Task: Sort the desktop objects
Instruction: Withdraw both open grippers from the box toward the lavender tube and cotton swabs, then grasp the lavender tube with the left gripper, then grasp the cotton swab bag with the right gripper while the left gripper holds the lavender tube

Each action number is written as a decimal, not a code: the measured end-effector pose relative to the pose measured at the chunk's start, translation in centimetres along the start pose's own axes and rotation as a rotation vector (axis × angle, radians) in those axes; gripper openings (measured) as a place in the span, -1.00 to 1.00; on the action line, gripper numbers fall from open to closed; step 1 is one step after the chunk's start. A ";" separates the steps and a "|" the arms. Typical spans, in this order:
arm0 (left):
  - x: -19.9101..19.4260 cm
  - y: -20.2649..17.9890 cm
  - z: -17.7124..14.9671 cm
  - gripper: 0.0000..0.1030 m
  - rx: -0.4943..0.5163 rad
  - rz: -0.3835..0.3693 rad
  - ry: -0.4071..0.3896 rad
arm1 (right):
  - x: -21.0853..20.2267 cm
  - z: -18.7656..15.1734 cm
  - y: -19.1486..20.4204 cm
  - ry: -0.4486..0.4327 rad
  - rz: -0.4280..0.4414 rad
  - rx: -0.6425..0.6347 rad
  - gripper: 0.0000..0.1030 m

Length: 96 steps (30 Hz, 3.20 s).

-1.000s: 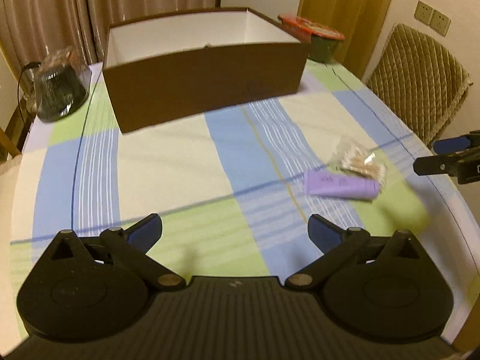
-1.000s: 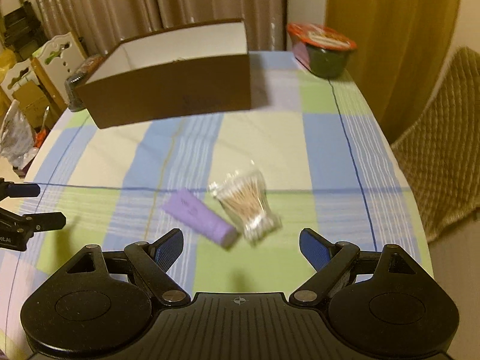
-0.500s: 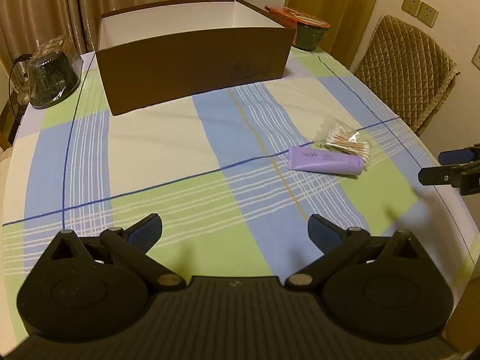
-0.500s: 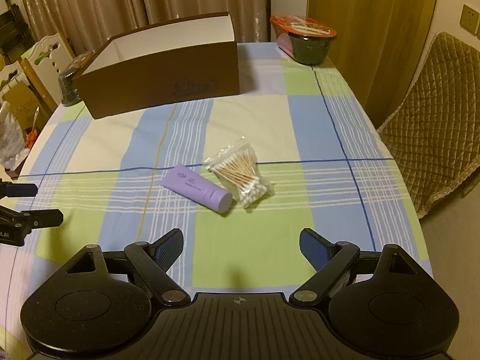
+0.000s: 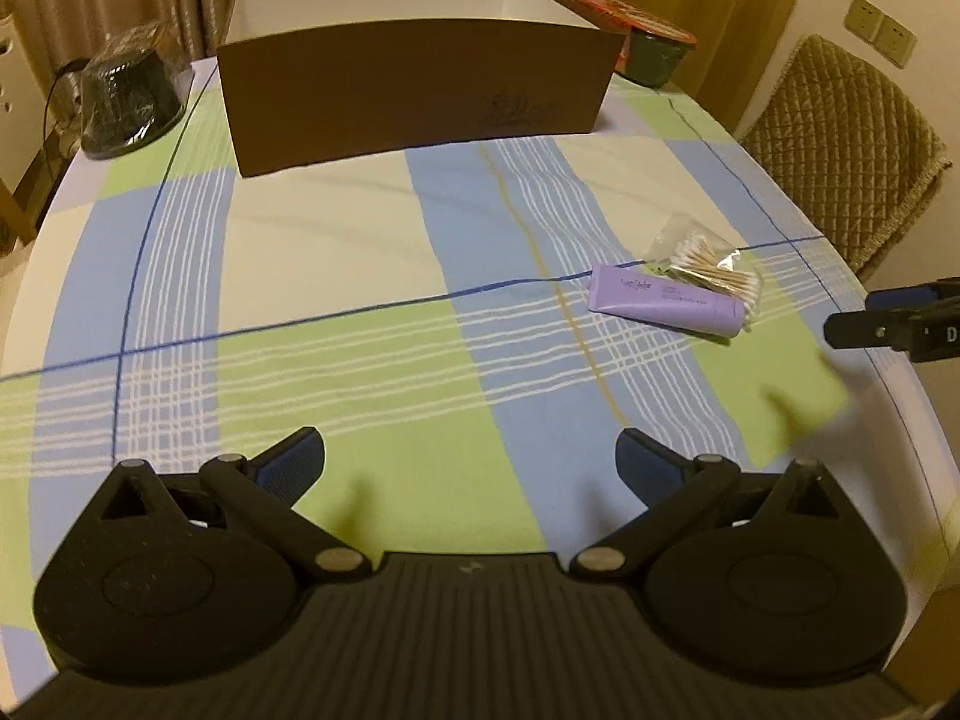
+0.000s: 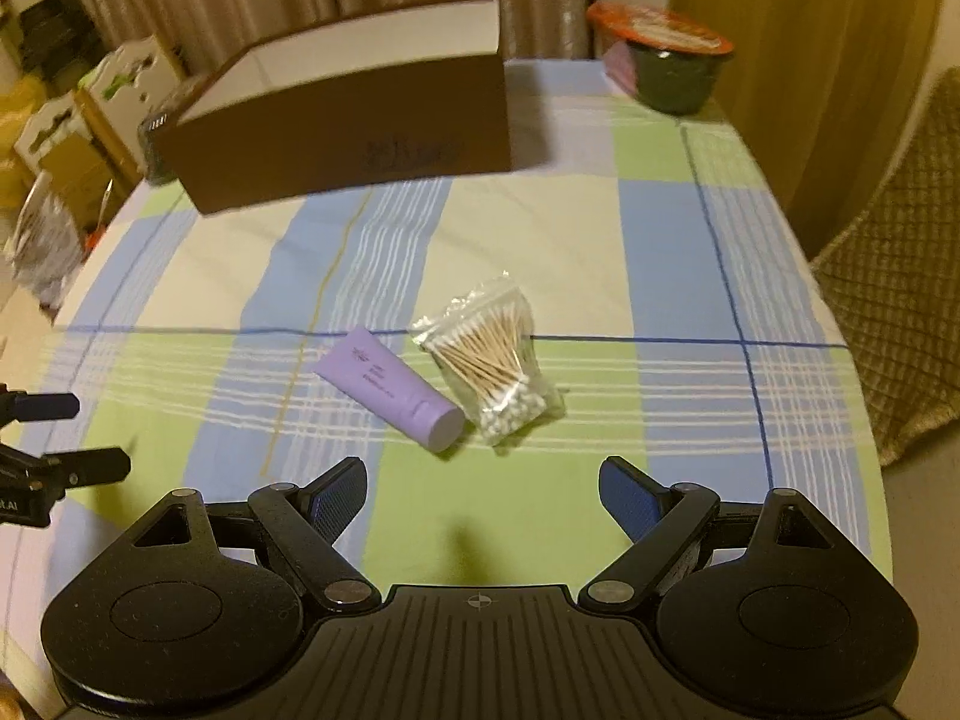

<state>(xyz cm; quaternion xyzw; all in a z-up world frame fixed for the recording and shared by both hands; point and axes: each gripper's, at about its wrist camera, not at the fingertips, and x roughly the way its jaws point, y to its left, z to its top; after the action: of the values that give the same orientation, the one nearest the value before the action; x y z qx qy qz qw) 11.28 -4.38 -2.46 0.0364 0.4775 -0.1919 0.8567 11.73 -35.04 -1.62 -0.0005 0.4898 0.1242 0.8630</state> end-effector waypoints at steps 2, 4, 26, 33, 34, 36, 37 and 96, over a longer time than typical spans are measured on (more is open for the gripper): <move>0.4 -0.8 0.0 0.97 -0.035 0.020 0.007 | 0.7 0.4 -0.8 0.019 0.019 -0.035 0.69; 0.8 -1.7 0.0 0.97 -0.070 0.026 0.013 | 1.4 0.6 -1.6 0.043 0.029 -0.069 0.69; 5.4 -9.9 2.4 0.97 -0.195 0.028 0.005 | 3.2 0.8 -6.5 0.088 0.054 -0.087 0.69; 8.8 -11.9 4.4 0.73 -0.274 0.010 -0.002 | 2.9 1.3 -7.9 0.077 0.045 -0.084 0.69; 9.4 -12.1 4.5 0.67 -0.289 0.003 0.004 | 2.9 1.3 -8.2 0.077 0.045 -0.084 0.69; 10.3 -12.6 4.7 0.59 -0.300 -0.011 0.013 | 3.0 1.2 -8.9 0.080 0.039 -0.084 0.69; 10.7 -12.9 4.8 0.59 -0.297 -0.012 0.017 | 3.1 1.1 -9.2 0.083 0.038 -0.081 0.69; 7.0 -6.2 1.6 -0.54 -0.021 0.071 0.041 | 11.0 4.3 -0.4 0.086 0.077 -0.263 0.67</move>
<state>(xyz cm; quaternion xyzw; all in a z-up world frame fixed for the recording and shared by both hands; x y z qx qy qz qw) 13.64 -12.54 -6.66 0.0482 0.4952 -0.1556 0.8534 20.84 -32.53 -8.69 -0.1004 0.5054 0.2202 0.8283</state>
